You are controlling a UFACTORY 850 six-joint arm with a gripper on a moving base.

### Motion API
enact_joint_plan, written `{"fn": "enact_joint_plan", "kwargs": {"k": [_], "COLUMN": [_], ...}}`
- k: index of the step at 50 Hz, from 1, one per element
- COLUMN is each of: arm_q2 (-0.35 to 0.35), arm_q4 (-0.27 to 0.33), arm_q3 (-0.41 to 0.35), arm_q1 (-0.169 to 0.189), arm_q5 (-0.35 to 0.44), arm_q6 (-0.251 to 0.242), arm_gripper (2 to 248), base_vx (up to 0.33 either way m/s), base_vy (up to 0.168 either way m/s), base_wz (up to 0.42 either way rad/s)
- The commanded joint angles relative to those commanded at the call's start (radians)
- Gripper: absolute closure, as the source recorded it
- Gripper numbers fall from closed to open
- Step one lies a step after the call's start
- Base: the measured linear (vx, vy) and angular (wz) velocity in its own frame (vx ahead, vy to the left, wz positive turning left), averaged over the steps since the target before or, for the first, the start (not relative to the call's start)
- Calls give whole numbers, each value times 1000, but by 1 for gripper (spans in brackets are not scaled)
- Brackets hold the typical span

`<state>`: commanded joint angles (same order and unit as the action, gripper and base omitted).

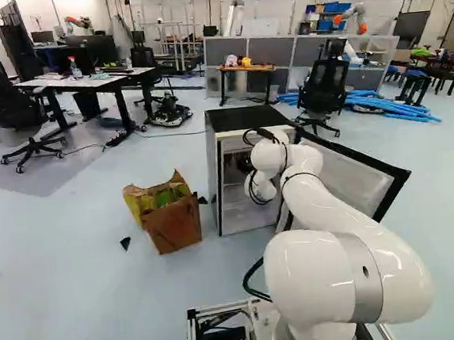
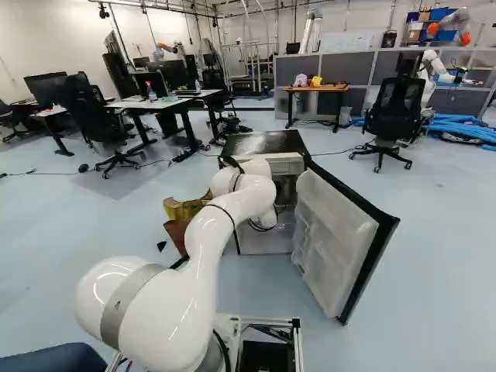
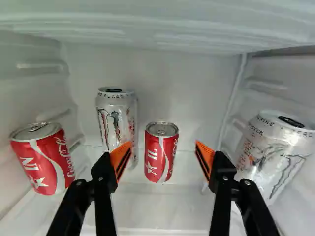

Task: Grab a drink from the fridge

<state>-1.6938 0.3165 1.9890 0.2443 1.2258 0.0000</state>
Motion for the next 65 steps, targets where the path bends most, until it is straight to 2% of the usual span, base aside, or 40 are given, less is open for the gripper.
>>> {"fn": "enact_joint_plan", "kwargs": {"k": [25, 51, 65], "arm_q2": [-78, -118, -119], "arm_q4": [0, 0, -1], "arm_q3": [134, 202, 203], "arm_q1": [-8, -10, -10], "arm_q5": [0, 0, -7], "arm_q6": [0, 0, 0], "arm_gripper": [63, 63, 63], "base_vx": [0, 0, 0], "base_vy": [0, 0, 0], "base_wz": [0, 0, 0]}}
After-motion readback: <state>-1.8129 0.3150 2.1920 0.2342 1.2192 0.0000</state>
